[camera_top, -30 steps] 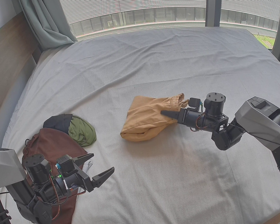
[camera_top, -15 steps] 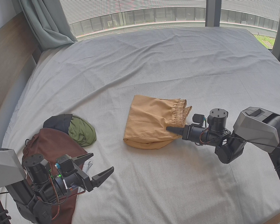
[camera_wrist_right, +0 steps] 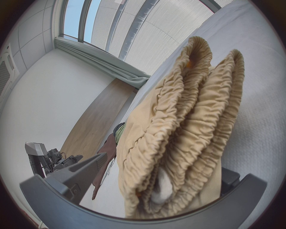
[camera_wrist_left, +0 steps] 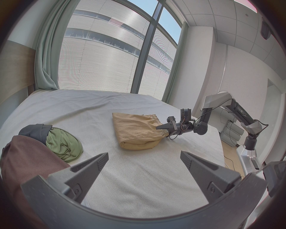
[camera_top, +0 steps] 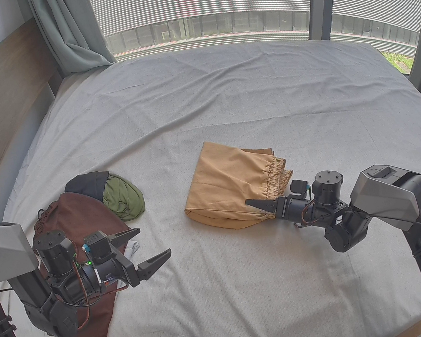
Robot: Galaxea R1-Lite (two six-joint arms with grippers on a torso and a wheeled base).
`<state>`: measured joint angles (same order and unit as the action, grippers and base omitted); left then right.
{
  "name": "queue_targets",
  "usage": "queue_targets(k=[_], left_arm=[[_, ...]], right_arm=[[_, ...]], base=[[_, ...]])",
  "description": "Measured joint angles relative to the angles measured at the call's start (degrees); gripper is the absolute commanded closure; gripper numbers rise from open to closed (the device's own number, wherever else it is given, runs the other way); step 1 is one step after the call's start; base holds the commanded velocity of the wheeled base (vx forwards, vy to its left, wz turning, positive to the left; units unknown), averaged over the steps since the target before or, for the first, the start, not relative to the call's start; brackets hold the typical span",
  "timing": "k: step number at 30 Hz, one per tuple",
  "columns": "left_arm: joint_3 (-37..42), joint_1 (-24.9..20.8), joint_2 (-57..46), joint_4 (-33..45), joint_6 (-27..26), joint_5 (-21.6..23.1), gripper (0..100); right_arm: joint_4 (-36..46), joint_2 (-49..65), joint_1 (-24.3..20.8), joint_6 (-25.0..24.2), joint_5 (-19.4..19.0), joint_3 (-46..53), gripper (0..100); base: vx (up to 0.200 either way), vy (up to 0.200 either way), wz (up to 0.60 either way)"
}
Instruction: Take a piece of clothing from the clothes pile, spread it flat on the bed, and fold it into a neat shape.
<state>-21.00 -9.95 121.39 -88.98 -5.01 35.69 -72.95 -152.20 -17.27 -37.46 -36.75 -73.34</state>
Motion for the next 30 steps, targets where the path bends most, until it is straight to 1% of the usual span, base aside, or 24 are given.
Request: queue_targets(k=[5, 10, 14, 20, 25, 30], left_arm=[[-0.11, 0.11, -0.04, 0.00, 0.00, -0.01, 0], [-0.22, 0.15, -0.09, 0.00, 0.01, 0.00, 0], [-0.22, 0.17, -0.09, 0.00, 0.00, -0.01, 0], [-0.33, 0.20, -0.04, 0.00, 0.00, -0.01, 0], [-0.33, 0.17, -0.04, 0.00, 0.01, -0.04, 0], [-0.32, 0.11, 0.00, 0.00, 0.01, -0.11, 0]], right_arm=[[-0.02, 1.95, -0.09, 0.76, -0.02, 5.75, 0], [-0.10, 4.49, -0.45, 4.57, -0.05, 12.86, 0], [-0.71, 6.33, -1.29, 5.94, 0.00, 17.55, 0], [-2.51, 9.09, -4.33, 6.29, -0.17, 22.35, 0], [-4.64, 10.65, -6.56, 6.21, -0.38, 23.89, 0], [-6.62, 12.53, -7.95, 4.38, -0.52, 23.72, 0]], base=[[0.000, 0.000, 0.00], [0.000, 0.000, 0.00], [0.000, 0.000, 0.00], [0.000, 0.000, 0.00], [0.000, 0.000, 0.00], [0.000, 0.000, 0.00]])
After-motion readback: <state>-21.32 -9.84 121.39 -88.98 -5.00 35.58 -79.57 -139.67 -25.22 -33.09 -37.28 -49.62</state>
